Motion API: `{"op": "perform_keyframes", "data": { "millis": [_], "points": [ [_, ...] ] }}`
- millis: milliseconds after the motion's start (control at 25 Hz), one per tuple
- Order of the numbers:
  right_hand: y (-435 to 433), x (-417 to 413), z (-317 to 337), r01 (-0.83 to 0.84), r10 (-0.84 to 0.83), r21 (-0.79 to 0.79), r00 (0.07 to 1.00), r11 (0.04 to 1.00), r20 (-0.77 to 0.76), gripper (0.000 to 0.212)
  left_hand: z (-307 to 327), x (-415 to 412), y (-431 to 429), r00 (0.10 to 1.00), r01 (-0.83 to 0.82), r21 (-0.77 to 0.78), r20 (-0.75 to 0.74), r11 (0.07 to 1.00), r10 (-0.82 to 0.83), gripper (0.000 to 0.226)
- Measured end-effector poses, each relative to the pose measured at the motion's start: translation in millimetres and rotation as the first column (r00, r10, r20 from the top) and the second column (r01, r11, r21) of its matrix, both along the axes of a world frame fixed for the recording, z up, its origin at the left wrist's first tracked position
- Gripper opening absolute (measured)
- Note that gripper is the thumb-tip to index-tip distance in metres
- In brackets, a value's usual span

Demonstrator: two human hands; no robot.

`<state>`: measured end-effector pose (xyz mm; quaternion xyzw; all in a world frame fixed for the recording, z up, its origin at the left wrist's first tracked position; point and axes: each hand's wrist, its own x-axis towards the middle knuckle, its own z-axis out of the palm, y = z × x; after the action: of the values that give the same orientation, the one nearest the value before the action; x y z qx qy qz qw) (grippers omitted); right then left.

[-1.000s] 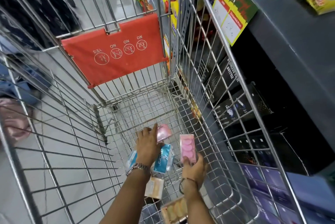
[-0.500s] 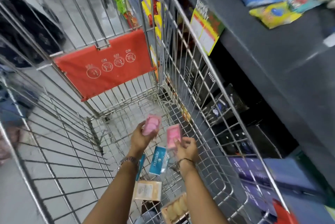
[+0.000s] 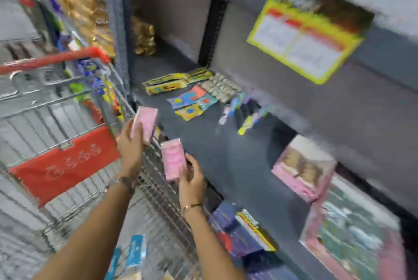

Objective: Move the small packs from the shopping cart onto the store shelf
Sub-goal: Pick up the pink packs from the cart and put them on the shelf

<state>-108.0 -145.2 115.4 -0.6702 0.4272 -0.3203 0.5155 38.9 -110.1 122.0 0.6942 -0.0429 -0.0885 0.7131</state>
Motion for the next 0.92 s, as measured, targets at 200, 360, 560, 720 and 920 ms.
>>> {"op": "perform_keyframes", "data": {
  "millis": [200, 360, 560, 720, 920],
  "points": [
    [-83.3, -62.1, 104.8, 0.399, -0.371, -0.131, 0.908, 0.908, 0.195, 0.034, 98.5, -82.2, -96.1, 0.958, 0.273, -0.11, 0.123, 0.956, -0.259, 0.025],
    [-138.0, -136.6, 121.0, 0.64, -0.656, -0.192, 0.754, 0.744, -0.029, 0.036, 100.5, -166.4, -157.4, 0.746, 0.665, -0.027, 0.017, 0.746, -0.665, 0.034],
    [-157.6, -200.7, 87.1, 0.746, -0.724, -0.004, 0.644, 0.666, -0.247, 0.031, 66.9, -240.3, -181.5, 0.599, 0.8, 0.071, -0.055, 0.595, -0.799, 0.045],
    [-161.1, -201.8, 73.8, 0.7, -0.698, -0.105, 0.666, 0.707, -0.262, 0.027, 49.5, -254.3, -192.2, 0.559, 0.769, 0.307, 0.102, 0.561, -0.823, 0.041],
    [-163.8, -194.2, 60.8, 0.452, -0.53, -0.278, 0.695, 0.848, -0.486, 0.038, 56.6, -252.1, -204.5, 0.325, 0.506, 0.787, 0.204, 0.352, -0.923, 0.041]
  ]
}}
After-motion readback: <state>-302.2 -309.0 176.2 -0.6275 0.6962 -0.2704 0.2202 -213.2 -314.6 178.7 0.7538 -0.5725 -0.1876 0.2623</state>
